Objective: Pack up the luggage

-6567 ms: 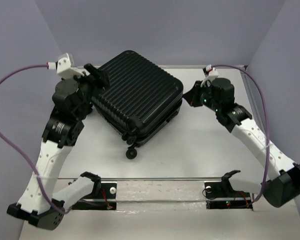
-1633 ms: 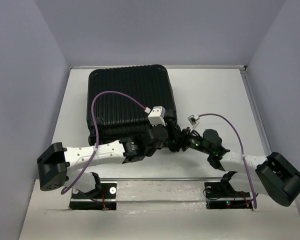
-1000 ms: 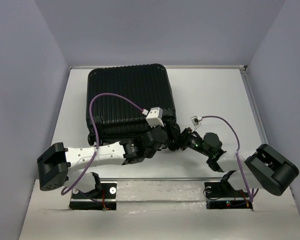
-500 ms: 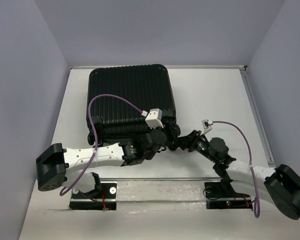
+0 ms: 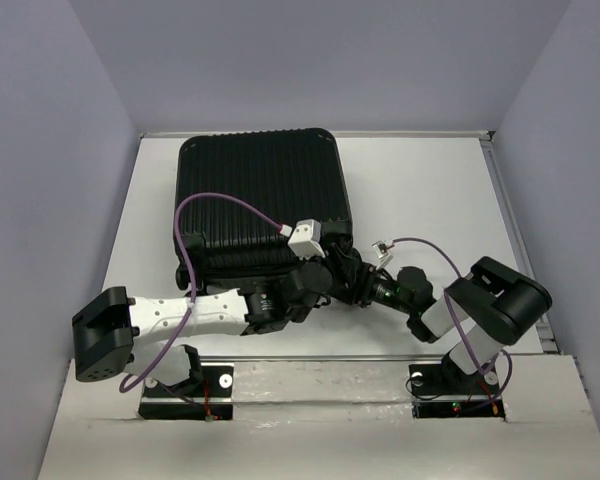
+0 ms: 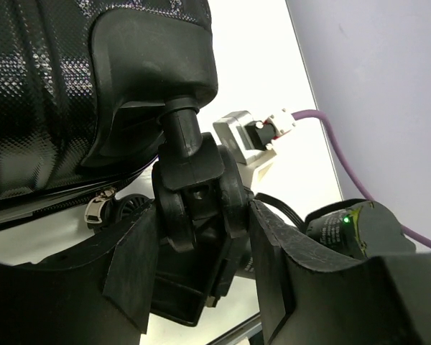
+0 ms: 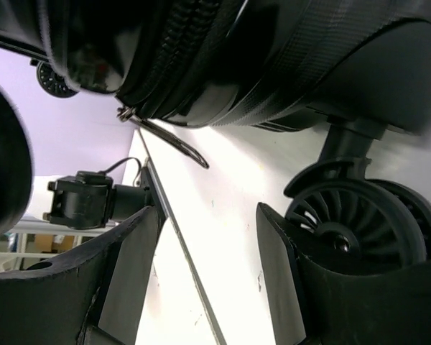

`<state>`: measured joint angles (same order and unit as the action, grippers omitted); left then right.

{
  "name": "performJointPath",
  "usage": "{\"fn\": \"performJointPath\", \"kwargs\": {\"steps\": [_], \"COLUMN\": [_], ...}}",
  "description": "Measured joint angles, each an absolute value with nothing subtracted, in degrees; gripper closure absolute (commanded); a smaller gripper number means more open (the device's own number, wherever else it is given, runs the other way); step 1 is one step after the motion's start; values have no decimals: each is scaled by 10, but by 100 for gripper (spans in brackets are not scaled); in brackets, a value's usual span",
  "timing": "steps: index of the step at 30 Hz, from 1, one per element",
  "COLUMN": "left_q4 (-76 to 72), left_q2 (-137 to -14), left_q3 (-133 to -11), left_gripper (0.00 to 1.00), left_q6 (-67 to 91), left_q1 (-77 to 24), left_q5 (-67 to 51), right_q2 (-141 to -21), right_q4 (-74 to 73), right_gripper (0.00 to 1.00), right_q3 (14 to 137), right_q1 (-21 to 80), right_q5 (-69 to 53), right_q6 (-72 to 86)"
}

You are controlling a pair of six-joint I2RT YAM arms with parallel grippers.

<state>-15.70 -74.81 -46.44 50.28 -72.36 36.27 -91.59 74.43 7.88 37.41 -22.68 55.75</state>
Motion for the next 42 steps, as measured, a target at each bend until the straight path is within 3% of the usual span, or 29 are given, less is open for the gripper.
{"fn": "performJointPath", "kwargs": {"steps": [11, 14, 16, 21, 27, 31, 35, 42], "left_q4": [-174, -184, -186, -186, -197, -204, -205, -213], "left_q2": [-743, -740, -740, -740, -739, -737, -737, -737], "left_q3": [-453, -447, -446, -442, -438, -434, -432, -426], "left_gripper": [94, 94, 94, 94, 94, 94, 94, 94], "left_q6": [516, 522, 527, 537, 555, 564, 566, 569], "left_q1": [-724, -724, -726, -732, -738, -739, -740, -742], "left_q5": [361, 360, 361, 362, 378, 385, 389, 394], "right_q2": [-933, -923, -919, -916, -888, -889, -917, -919], "right_q4": [759, 748, 741, 739, 721, 712, 722, 706], "right_gripper": [37, 41, 49, 53, 35, 35, 48, 58], "right_q3": [91, 94, 98, 108, 115, 116, 131, 145], "right_q1": [374, 374, 374, 376, 372, 371, 371, 372], "right_q5": [-225, -209, -199, -171, -142, -130, -140, -157], "right_q6": [563, 554, 548, 535, 522, 516, 514, 514]}}
